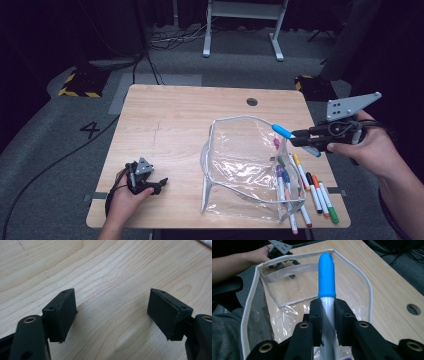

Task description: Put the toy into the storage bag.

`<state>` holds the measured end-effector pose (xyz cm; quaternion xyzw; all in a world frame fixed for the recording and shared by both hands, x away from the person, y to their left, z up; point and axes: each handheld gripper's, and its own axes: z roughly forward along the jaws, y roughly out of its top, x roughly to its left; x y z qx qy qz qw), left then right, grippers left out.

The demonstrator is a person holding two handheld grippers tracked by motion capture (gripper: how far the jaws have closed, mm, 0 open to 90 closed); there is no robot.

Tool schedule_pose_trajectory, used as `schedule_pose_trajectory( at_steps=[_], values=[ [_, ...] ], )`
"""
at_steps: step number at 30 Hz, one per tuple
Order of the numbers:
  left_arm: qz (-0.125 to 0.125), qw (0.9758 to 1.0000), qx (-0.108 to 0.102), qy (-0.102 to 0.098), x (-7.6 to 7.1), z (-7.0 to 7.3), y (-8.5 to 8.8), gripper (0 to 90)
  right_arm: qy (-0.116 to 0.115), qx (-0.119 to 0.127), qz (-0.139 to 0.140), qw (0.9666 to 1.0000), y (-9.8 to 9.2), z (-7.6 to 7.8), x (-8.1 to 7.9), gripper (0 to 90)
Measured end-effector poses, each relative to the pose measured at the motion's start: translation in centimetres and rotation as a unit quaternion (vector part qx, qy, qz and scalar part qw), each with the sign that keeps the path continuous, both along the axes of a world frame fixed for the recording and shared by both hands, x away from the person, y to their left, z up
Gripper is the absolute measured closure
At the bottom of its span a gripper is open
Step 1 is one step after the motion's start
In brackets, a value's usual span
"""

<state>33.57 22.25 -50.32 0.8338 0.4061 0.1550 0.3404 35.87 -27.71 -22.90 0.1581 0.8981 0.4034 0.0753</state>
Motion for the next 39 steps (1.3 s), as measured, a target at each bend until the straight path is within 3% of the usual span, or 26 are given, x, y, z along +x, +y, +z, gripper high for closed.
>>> schedule_pose_trajectory(
  at_steps=[8,16,20,28,34,39],
  values=[
    [0.0,1.0,0.0,0.0,0.0,0.0,0.0,23.5,-0.003,-0.009,0.037,0.9993,3.0,0.2,0.3,77.4],
    [-0.003,1.0,0.001,0.001,0.0,0.0,0.0,23.2,-0.005,-0.017,0.088,0.996,6.2,-0.1,0.7,77.4],
    [-0.003,1.0,0.001,0.001,0.0,0.0,0.0,23.2,-0.001,-0.024,0.099,0.9948,7.4,-0.4,1.0,77.4],
    [-0.002,1.0,0.001,0.001,0.0,0.0,0.0,23.2,0.015,-0.041,0.131,0.9903,10.9,-2.0,1.8,77.4],
    [-0.002,1.0,0.001,0.001,0.0,0.0,0.0,23.1,0.025,-0.054,0.141,0.9883,12.2,-3.2,2.2,77.4],
    [0.003,1.0,0.001,0.002,-0.1,0.0,0.0,22.7,0.045,-0.076,0.139,0.9863,13.3,-5.3,2.9,77.4]
  ],
)
